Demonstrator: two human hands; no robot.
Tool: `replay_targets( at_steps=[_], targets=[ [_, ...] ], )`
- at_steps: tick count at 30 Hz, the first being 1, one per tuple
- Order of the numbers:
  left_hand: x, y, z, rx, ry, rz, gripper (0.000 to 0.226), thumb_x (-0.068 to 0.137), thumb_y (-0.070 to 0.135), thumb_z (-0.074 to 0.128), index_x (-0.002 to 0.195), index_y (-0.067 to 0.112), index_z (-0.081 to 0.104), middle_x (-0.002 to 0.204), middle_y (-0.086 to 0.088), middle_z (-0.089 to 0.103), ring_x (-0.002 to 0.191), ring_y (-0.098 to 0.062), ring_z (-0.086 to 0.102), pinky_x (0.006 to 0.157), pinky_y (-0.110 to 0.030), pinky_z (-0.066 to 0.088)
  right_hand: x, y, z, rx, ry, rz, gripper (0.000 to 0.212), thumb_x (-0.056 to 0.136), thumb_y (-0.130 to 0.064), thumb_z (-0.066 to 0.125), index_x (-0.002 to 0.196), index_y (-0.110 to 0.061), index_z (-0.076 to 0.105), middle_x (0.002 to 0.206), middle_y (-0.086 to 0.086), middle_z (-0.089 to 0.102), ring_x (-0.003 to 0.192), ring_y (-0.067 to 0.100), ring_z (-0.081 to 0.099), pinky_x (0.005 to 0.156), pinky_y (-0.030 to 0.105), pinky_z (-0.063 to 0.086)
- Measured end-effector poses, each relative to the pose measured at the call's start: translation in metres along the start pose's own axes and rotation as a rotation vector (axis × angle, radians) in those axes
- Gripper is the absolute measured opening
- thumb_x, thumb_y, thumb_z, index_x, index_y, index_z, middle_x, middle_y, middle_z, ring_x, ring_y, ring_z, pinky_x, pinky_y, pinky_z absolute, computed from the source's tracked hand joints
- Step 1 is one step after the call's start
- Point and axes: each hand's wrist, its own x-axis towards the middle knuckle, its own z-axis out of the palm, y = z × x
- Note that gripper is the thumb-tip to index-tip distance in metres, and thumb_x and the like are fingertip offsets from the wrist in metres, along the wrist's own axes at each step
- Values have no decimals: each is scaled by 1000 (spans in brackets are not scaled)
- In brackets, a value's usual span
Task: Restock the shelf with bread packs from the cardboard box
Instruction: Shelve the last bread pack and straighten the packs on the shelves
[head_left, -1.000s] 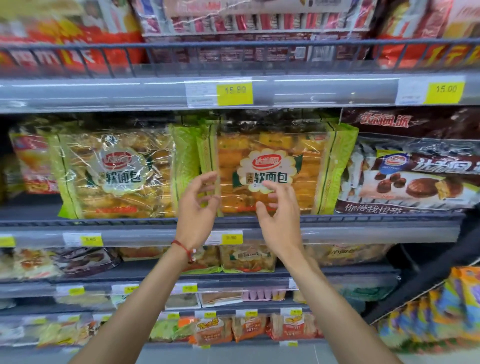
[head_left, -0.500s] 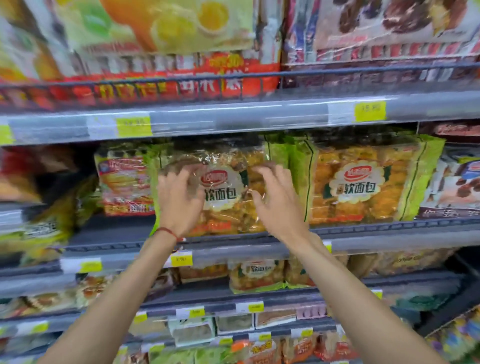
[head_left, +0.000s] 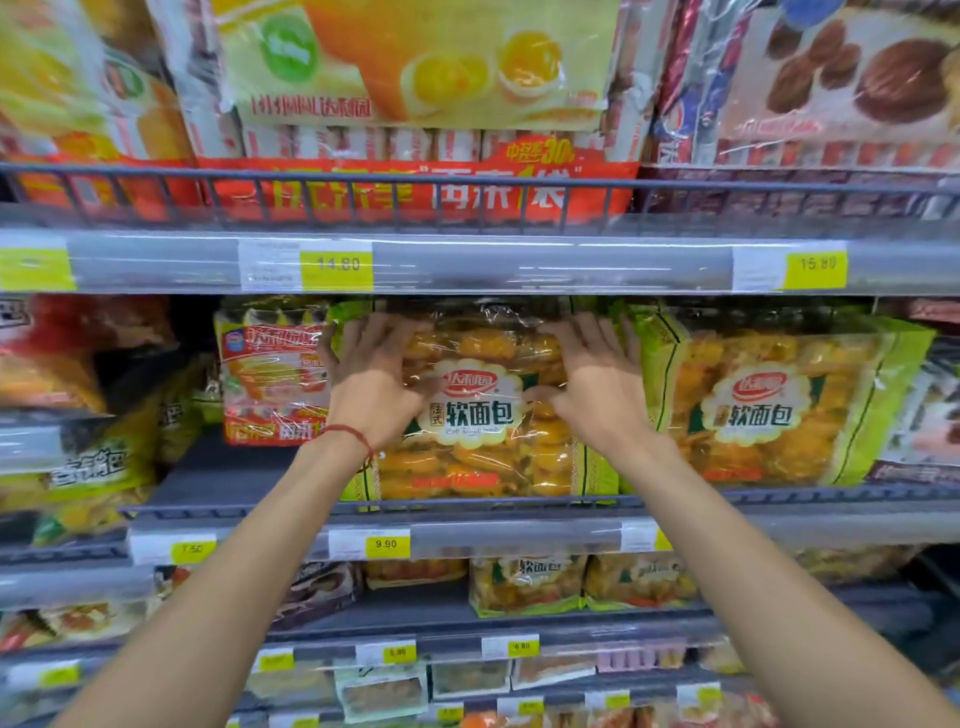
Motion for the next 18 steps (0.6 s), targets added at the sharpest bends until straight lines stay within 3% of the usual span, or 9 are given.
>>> replay_targets(
  at_steps=[2,5,8,12,15,18],
  targets=[
    [0,-4,1,-30,49,-1,45,78,42,75,120,38,60,123,6,53,121,-23,42,112,-48,20,1,1,-1,8,32,12,77,62,-61,85,124,-22,64,123,5,63,119,29,57,112,50,29],
    [1,-7,0,-86,110,-33,26,88,37,67,114,34,65,121,6,57,119,-21,42,105,-40,19,5,4,-4,-8,77,26,79,56,-68,83,116,-19,65,114,6,64,111,29,57,100,44,30],
    [0,-5,4,-53,141,-27,23,92,35,62,115,32,64,121,3,57,119,-21,43,107,-40,21,4,1,-5,-12,95,63,84,54,-68,85,117,-16,65,113,9,63,110,31,56,102,48,36],
    [-14,-10,10,-197,175,-109,49,88,29,65,135,24,52,143,-6,41,132,-33,32,106,-49,36,-13,-9,-5,64,155,126,88,66,-43,91,141,-15,53,138,13,50,129,32,41,111,53,39],
    [-35,-14,13,-294,171,-232,77,85,35,68,150,25,30,157,-9,21,142,-35,19,113,-49,28,-41,-18,4,250,141,207,85,81,-30,84,151,-17,38,154,11,32,142,29,28,112,34,32],
    [-60,-7,19,-569,115,-303,89,89,39,67,157,32,9,162,-3,7,148,-25,14,117,-38,17,-62,-27,17,320,141,320,75,86,-32,81,143,-9,38,152,17,30,142,33,28,113,40,37]
  ],
)
